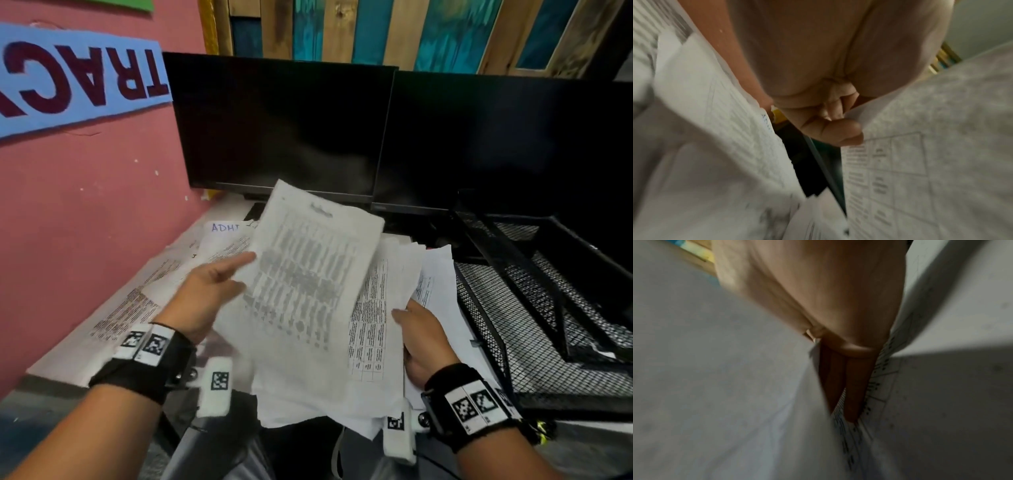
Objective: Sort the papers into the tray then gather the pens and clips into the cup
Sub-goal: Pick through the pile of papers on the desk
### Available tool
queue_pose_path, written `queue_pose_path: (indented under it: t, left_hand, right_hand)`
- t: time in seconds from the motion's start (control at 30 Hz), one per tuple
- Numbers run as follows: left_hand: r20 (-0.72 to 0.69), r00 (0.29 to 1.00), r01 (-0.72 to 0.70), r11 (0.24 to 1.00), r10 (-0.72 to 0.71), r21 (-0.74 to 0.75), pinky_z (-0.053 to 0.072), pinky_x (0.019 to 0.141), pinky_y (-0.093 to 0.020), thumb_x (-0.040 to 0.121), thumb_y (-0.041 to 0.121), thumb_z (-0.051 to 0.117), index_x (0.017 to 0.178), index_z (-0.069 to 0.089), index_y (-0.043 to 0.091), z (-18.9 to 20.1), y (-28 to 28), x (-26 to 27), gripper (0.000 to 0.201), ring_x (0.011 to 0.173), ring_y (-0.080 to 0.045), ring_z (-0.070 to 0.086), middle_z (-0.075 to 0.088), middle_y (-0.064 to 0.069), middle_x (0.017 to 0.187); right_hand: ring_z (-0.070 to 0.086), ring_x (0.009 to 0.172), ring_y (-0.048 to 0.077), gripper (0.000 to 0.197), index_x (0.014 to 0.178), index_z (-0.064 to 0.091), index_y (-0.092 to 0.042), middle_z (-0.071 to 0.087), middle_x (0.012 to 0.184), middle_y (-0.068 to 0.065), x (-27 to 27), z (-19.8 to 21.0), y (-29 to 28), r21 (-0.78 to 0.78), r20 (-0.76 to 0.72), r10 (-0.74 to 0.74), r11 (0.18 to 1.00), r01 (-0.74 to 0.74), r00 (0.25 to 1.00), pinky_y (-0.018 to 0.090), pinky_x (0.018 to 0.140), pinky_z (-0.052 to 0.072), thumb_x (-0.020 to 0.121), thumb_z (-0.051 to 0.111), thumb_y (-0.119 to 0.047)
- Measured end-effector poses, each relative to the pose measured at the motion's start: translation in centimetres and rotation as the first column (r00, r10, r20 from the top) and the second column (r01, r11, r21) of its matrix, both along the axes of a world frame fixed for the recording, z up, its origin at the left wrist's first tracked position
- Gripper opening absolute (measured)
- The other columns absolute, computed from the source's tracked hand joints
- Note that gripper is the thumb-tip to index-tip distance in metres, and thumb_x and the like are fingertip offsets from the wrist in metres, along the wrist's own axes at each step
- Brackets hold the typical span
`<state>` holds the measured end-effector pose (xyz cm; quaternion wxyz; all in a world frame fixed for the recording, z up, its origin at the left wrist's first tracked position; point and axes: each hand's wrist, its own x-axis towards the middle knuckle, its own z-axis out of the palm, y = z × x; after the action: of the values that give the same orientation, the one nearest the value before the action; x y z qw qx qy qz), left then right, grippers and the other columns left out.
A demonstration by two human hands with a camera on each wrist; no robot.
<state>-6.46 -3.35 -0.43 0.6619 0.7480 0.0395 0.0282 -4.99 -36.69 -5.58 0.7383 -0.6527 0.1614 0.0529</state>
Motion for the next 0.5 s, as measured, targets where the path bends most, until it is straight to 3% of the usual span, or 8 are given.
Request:
queue_pose_path:
  t: [0.03,0.1,0.17,0.23,0.3,0.4,0.47,0.5]
  left_hand:
    - [-0.028,0.999,0.034,0.998,-0.033,0.048,0.041,0.121,-0.035,0.094,-0.011,0.061,0.121,0.075,0.043,-0.5,-1.2,0.0,0.063,0.127,0.008,0.056,0.061,0.012,0.150]
    - [-0.079,0.993,0.094,0.992,-0.087,0.088,0.054,0.093,-0.012,0.094,-0.011,0.061,0.122,0.075,0.043,-1.8,-3.6,0.2,0.062,0.094,0.016,0.062,0.064,0.011,0.146]
    - [-0.112,0.987,0.125,0.990,-0.117,0.069,0.053,0.075,-0.006,0.095,-0.012,0.058,0.131,0.073,0.031,-2.8,-5.4,0.3,0.058,0.085,0.017,0.067,0.065,0.011,0.138]
    - [-0.148,0.975,0.180,0.980,-0.167,0.083,0.056,0.094,-0.019,0.096,-0.011,0.061,0.134,0.071,0.032,-3.4,-6.7,0.4,0.058,0.107,0.010,0.070,0.062,0.007,0.142]
    - [-0.170,0.961,0.242,0.961,-0.218,0.132,0.055,0.109,-0.040,0.096,-0.007,0.066,0.132,0.065,0.040,-3.4,-7.3,0.4,0.060,0.118,-0.011,0.072,0.067,0.005,0.141]
    - [-0.181,0.967,0.193,0.979,-0.178,0.067,0.063,0.093,-0.037,0.094,-0.003,0.072,0.148,0.049,0.039,-3.5,-6.8,1.0,0.072,0.104,-0.011,0.078,0.079,0.018,0.113]
    - [-0.168,0.978,0.134,0.990,-0.125,0.044,0.063,0.079,-0.027,0.094,0.002,0.075,0.156,0.040,0.035,-3.1,-6.3,1.0,0.079,0.100,-0.006,0.078,0.077,0.021,0.110]
    - [-0.153,0.983,0.113,0.992,-0.105,0.047,0.062,0.083,-0.029,0.094,0.006,0.076,0.157,0.041,0.033,-2.9,-6.1,0.9,0.077,0.101,-0.007,0.077,0.077,0.017,0.113]
  right_hand:
    - [0.078,0.081,0.024,0.026,0.117,0.071,-0.006,0.082,0.091,0.008,0.0,0.0,-0.2,0.028,0.007,0.007,1.000,-0.008,1.000,0.039,0.079,0.063,0.109,0.047,-0.009]
    - [0.073,0.058,0.007,0.027,0.110,0.071,-0.012,0.077,0.067,-0.003,-0.5,0.4,-0.4,0.041,0.016,0.050,0.998,-0.051,0.999,0.022,0.058,0.056,0.111,0.050,-0.028]
    - [0.080,0.083,0.011,0.027,0.124,0.070,-0.018,0.083,0.092,-0.003,-0.5,0.5,-0.5,0.019,0.027,0.135,0.991,-0.135,0.991,0.033,0.077,0.064,0.107,0.059,-0.035]
    - [0.077,0.112,0.024,0.030,0.131,0.068,-0.018,0.080,0.120,0.002,-0.7,0.1,-0.5,-0.035,0.063,0.161,0.987,-0.159,0.985,0.053,0.105,0.056,0.102,0.069,-0.017]
    - [0.075,0.114,0.028,0.037,0.128,0.070,-0.015,0.079,0.122,0.005,-0.7,-0.4,-0.9,-0.099,0.100,0.135,0.987,-0.125,0.986,0.057,0.108,0.053,0.098,0.063,0.005]
    - [0.076,0.113,0.030,0.045,0.127,0.070,-0.014,0.079,0.121,0.006,-0.9,0.3,-1.3,-0.104,0.123,0.118,0.989,-0.105,0.985,0.058,0.106,0.054,0.099,0.050,0.014]
    - [0.075,0.115,0.032,0.044,0.130,0.068,-0.012,0.078,0.124,0.009,-0.9,1.0,-1.3,-0.033,0.140,0.136,0.991,-0.133,0.981,0.057,0.106,0.054,0.101,0.048,0.013]
    - [0.074,0.115,0.033,0.042,0.130,0.068,-0.010,0.077,0.125,0.011,-0.9,1.2,-1.1,0.006,0.151,0.150,0.988,-0.152,0.977,0.058,0.106,0.054,0.102,0.048,0.013]
